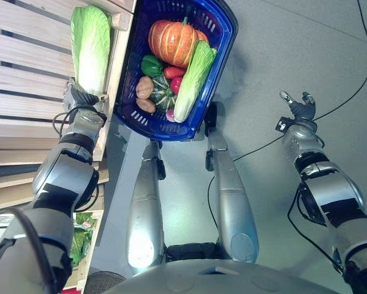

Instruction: Pick up fruits and vegetables into the basket

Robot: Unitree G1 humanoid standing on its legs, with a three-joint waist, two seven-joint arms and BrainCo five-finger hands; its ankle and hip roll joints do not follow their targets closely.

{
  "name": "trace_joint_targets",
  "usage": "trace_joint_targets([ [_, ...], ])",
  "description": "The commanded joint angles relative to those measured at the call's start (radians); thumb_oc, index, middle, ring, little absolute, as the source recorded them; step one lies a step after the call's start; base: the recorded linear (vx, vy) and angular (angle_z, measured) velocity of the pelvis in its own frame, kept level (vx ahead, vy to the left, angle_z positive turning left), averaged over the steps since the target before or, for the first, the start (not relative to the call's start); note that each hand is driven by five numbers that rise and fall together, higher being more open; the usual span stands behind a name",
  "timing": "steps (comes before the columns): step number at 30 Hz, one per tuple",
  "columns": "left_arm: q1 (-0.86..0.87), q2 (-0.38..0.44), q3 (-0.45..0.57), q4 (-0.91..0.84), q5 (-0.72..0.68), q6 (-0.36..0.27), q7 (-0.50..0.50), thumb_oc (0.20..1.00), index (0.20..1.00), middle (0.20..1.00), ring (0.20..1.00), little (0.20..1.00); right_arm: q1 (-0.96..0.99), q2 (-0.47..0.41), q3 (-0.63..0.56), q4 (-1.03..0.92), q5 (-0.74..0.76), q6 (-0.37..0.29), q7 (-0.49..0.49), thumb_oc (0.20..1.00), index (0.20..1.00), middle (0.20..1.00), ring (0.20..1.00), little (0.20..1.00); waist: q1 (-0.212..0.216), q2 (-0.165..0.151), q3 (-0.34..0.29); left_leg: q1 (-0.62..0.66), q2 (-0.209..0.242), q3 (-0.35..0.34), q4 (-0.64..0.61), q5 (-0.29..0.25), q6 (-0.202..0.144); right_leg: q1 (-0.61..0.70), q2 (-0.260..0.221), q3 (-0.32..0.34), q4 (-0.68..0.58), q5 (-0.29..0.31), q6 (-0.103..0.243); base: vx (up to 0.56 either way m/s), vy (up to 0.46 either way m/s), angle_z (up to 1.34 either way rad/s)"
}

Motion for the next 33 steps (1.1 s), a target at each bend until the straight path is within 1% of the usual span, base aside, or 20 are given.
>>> trace_joint_targets([
  [1, 0.035, -0.013, 0.053, 0.074, -0.001, 0.008, -0.02, 0.2, 0.2, 0.2, 0.2, 0.2, 0.021, -0.014, -0.009, -0.002, 0.029, -0.039, -0.007, 1.0, 1.0, 1.0, 1.0, 1.0, -0.006, 0.001, -0.033, -0.035, -0.046, 0.018, -0.035, 0.012, 0.021, 0.028, 0.057, -0.059, 0.065, -0.122, 0.039, 0.0, 0.0, 0.0],
  [7, 0.027, -0.021, 0.044, 0.076, 0.004, -0.023, -0.05, 0.2, 0.2, 0.2, 0.2, 0.2, 0.007, -0.002, -0.006, -0.014, 0.032, -0.038, -0.018, 1.0, 1.0, 1.0, 1.0, 1.0, -0.006, -0.003, -0.033, -0.036, -0.046, 0.017, -0.039, 0.01, 0.019, 0.027, 0.059, -0.059, 0.059, -0.121, 0.039, 0.0, 0.0, 0.0],
  [14, 0.026, -0.03, 0.048, 0.074, -0.037, -0.049, -0.067, 0.2, 0.2, 0.2, 0.2, 0.2, -0.001, 0.013, -0.005, -0.018, 0.026, -0.045, -0.024, 1.0, 1.0, 1.0, 1.0, 1.0, -0.005, -0.002, -0.033, -0.035, -0.047, 0.016, -0.045, 0.011, 0.017, 0.029, 0.06, -0.059, 0.051, -0.122, 0.04, 0.0, 0.0, 0.0],
  [16, 0.03, -0.033, 0.054, 0.074, -0.07, -0.065, -0.07, 0.2, 0.2, 0.2, 0.2, 0.2, -0.001, 0.02, -0.003, -0.019, 0.029, -0.053, -0.023, 1.0, 1.0, 1.0, 1.0, 1.0, -0.003, -0.001, -0.033, -0.036, -0.048, 0.015, -0.046, 0.011, 0.016, 0.028, 0.06, -0.059, 0.051, -0.121, 0.04, 0.0, 0.0, 0.0],
  [17, 0.035, -0.033, 0.063, 0.074, -0.091, -0.089, -0.066, 0.2, 0.2, 0.2, 0.2, 0.2, -0.003, 0.022, -0.001, -0.021, 0.029, -0.065, -0.012, 1.0, 1.0, 1.0, 1.0, 1.0, -0.002, 0.0, -0.033, -0.036, -0.048, 0.014, -0.045, 0.011, 0.016, 0.028, 0.059, -0.059, 0.051, -0.122, 0.039, 0.0, 0.0, 0.0],
  [19, 0.037, -0.031, 0.071, 0.071, -0.116, -0.109, -0.062, 0.2, 0.2, 0.2, 0.2, 0.2, -0.001, 0.024, 0.002, -0.027, 0.035, -0.082, 0.01, 1.0, 1.0, 1.0, 1.0, 1.0, -0.001, 0.001, -0.033, -0.035, -0.048, 0.013, -0.044, 0.01, 0.015, 0.029, 0.059, -0.058, 0.053, -0.123, 0.039, 0.0, 0.0, 0.0],
  [20, 0.045, -0.031, 0.083, 0.061, -0.149, -0.164, -0.04, 0.2, 0.2, 0.2, 0.2, 0.2, 0.002, 0.028, 0.006, -0.04, 0.042, -0.11, 0.048, 1.0, 1.0, 1.0, 1.0, 1.0, 0.0, 0.002, -0.033, -0.031, -0.048, 0.012, -0.047, 0.01, 0.015, 0.031, 0.059, -0.058, 0.053, -0.125, 0.04, 0.0, 0.0, 0.0],
  [22, 0.057, -0.028, 0.103, 0.031, -0.122, -0.218, 0.007, 0.2, 0.2, 0.2, 0.2, 0.2, 0.012, 0.037, 0.016, -0.074, 0.048, -0.136, 0.075, 1.0, 1.0, 1.0, 1.0, 1.0, 0.001, 0.002, -0.033, -0.027, -0.05, 0.009, -0.051, 0.01, 0.014, 0.034, 0.06, -0.057, 0.05, -0.126, 0.04, 0.0, 0.0, 0.0],
  [23, 0.059, -0.027, 0.104, 0.027, -0.116, -0.222, 0.012, 0.2, 0.2, 0.2, 0.2, 0.2, 0.013, 0.037, 0.017, -0.077, 0.05, -0.138, 0.076, 1.0, 1.0, 1.0, 1.0, 1.0, 0.001, 0.003, -0.033, -0.027, -0.05, 0.009, -0.051, 0.01, 0.013, 0.035, 0.06, -0.057, 0.05, -0.126, 0.04, 0.0, 0.0, 0.0],
  [24, 0.068, -0.024, 0.107, 0.0, -0.105, -0.251, 0.038, 0.2, 0.2, 0.2, 0.2, 0.2, 0.018, 0.041, 0.027, -0.102, 0.06, -0.156, 0.089, 1.0, 1.0, 1.0, 1.0, 1.0, 0.003, 0.004, -0.033, -0.026, -0.051, 0.007, -0.052, 0.012, 0.012, 0.036, 0.061, -0.057, 0.049, -0.126, 0.04, 0.0, 0.0, 0.0],
  [28, 0.099, -0.022, 0.12, -0.093, -0.1, -0.312, 0.133, 0.2, 0.2, 0.2, 0.2, 0.2, 0.038, 0.043, 0.035, -0.171, 0.074, -0.174, 0.096, 1.0, 1.0, 1.0, 1.0, 1.0, 0.011, 0.012, -0.033, -0.023, -0.053, 0.001, -0.055, 0.016, 0.009, 0.041, 0.06, -0.061, 0.052, -0.13, 0.039, 0.0, -0.008, 0.01],
  [29, 0.103, -0.023, 0.125, -0.102, -0.097, -0.318, 0.143, 0.2, 0.2, 0.2, 0.2, 0.2, 0.041, 0.044, 0.034, -0.175, 0.074, -0.177, 0.096, 1.0, 1.0, 1.0, 1.0, 1.0, 0.012, 0.012, -0.033, -0.022, -0.054, 0.0, -0.056, 0.016, 0.009, 0.042, 0.06, -0.061, 0.052, -0.131, 0.039, -0.02, -0.031, 0.04],
  [32, 0.136, -0.033, 0.172, -0.183, -0.1, -0.388, 0.239, 0.2, 0.2, 0.2, 0.2, 0.2, 0.056, 0.06, 0.027, -0.223, 0.07, -0.216, 0.103, 1.0, 1.0, 1.0, 1.0, 1.0, 0.022, 0.016, -0.033, -0.013, -0.055, -0.007, -0.066, 0.015, 0.008, 0.053, 0.059, -0.067, 0.05, -0.139, 0.037, -0.02, -0.055, 0.05],
  [33, 0.144, -0.037, 0.182, -0.206, -0.09, -0.398, 0.26, 0.2, 0.2, 0.2, 0.2, 0.2, 0.059, 0.065, 0.027, -0.245, 0.066, -0.218, 0.094, 1.0, 1.0, 1.0, 1.0, 1.0, 0.025, 0.015, -0.033, -0.014, -0.056, -0.01, -0.066, 0.016, 0.007, 0.053, 0.059, -0.068, 0.05, -0.14, 0.037, -0.01, -0.06, 0.05],
])
